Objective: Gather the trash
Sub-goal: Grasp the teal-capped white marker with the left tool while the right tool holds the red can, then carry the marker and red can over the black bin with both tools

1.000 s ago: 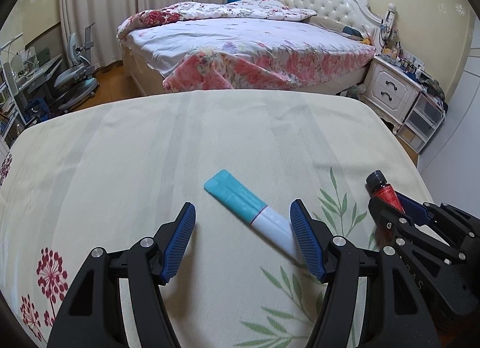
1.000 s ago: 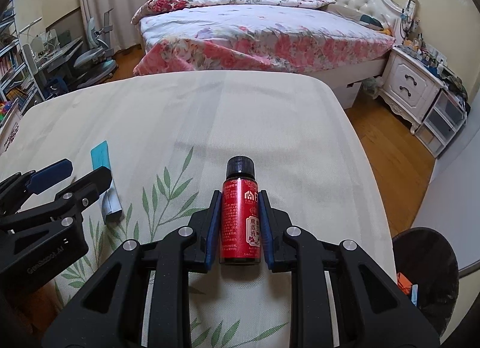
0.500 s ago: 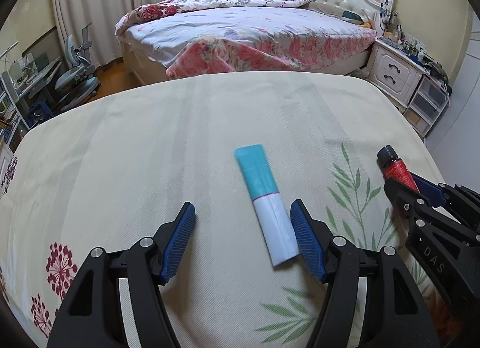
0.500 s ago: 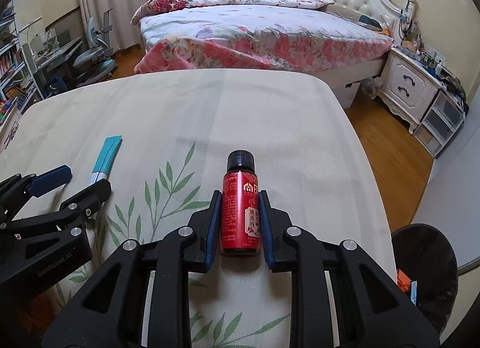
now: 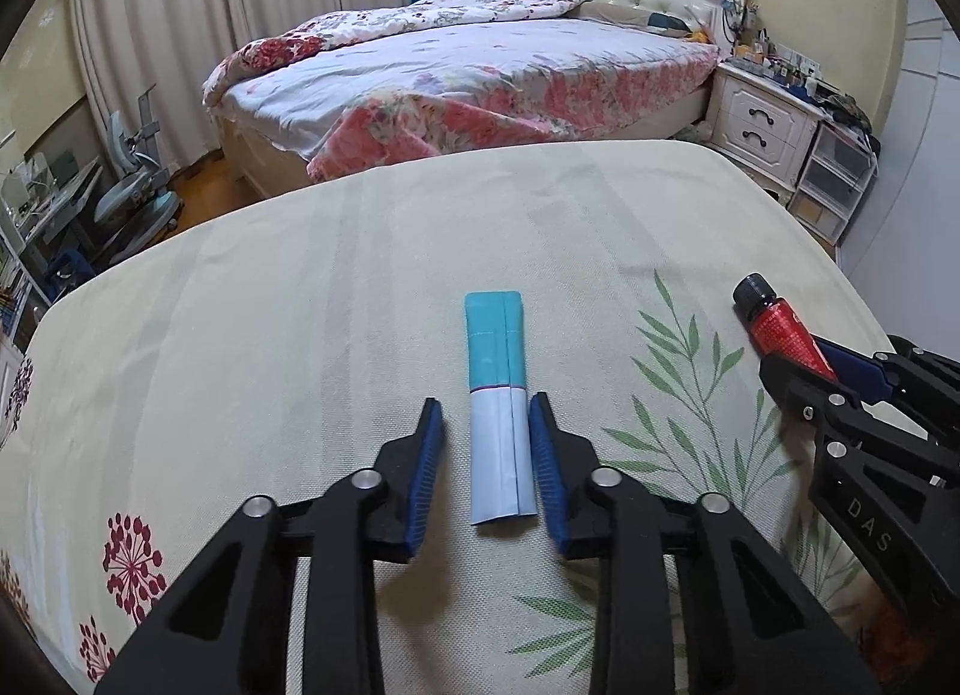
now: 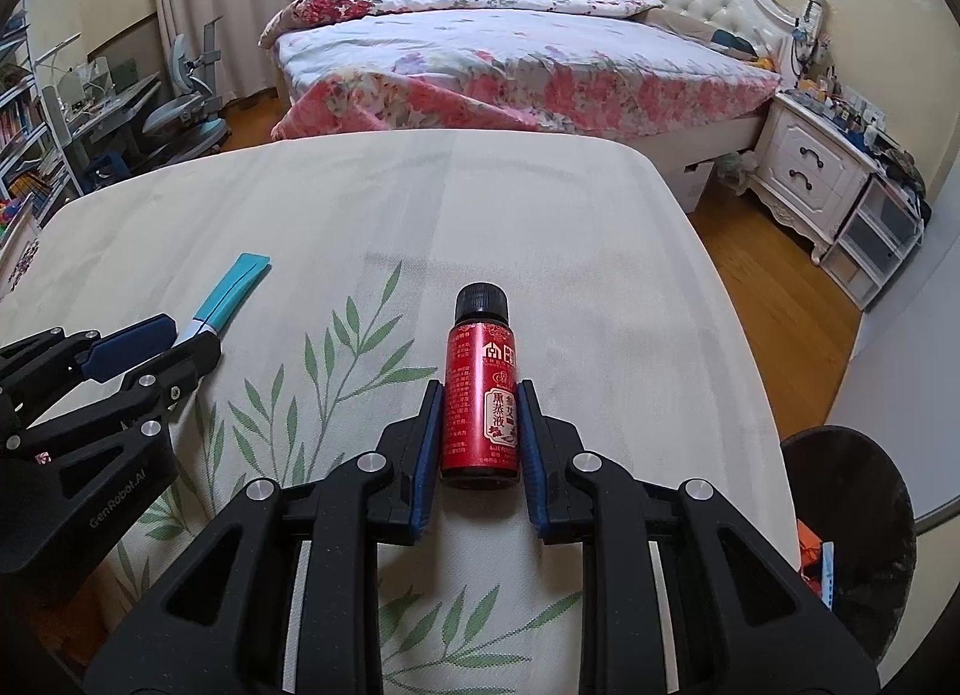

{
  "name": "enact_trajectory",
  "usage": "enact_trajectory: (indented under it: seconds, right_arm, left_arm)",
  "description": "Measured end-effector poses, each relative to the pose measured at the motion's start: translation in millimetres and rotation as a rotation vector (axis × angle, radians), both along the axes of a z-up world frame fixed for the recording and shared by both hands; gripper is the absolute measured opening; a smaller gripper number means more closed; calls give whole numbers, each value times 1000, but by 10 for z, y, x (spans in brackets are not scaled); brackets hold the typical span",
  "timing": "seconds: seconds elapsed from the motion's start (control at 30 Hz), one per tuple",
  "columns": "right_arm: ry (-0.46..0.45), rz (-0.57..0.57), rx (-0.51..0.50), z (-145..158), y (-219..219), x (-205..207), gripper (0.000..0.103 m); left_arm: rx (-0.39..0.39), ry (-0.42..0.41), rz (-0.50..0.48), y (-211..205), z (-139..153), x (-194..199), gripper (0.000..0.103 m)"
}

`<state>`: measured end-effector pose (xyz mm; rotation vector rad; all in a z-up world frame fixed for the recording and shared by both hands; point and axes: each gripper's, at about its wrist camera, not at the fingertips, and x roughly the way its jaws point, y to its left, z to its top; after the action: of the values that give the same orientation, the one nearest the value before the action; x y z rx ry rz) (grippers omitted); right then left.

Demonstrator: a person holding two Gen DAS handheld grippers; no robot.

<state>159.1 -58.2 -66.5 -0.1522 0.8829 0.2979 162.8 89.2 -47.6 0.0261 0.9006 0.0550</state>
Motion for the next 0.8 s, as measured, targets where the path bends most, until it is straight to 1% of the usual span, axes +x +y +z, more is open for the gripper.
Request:
enact_trajectory:
  seconds: [0.1, 0.23, 0.43, 0.6, 0.8]
  right_arm:
    - [1, 0, 2, 4, -4, -11, 23]
    - [3, -4, 12, 3, -26, -93, 23]
    - [4, -15, 30, 12, -90, -286, 23]
    - [-7, -31, 38, 39, -196, -490, 23]
    - [-29, -64, 48, 115, -422, -723, 23]
  left_arm:
    - [1, -2, 8, 16, 0, -2, 19]
    - [-8, -7, 3, 7, 5, -44, 14]
    - [-40, -18, 0, -27, 26, -195, 12]
    - [-59, -36, -16, -134, 86, -365, 12]
    - [-80, -77, -46, -337, 201, -582, 12]
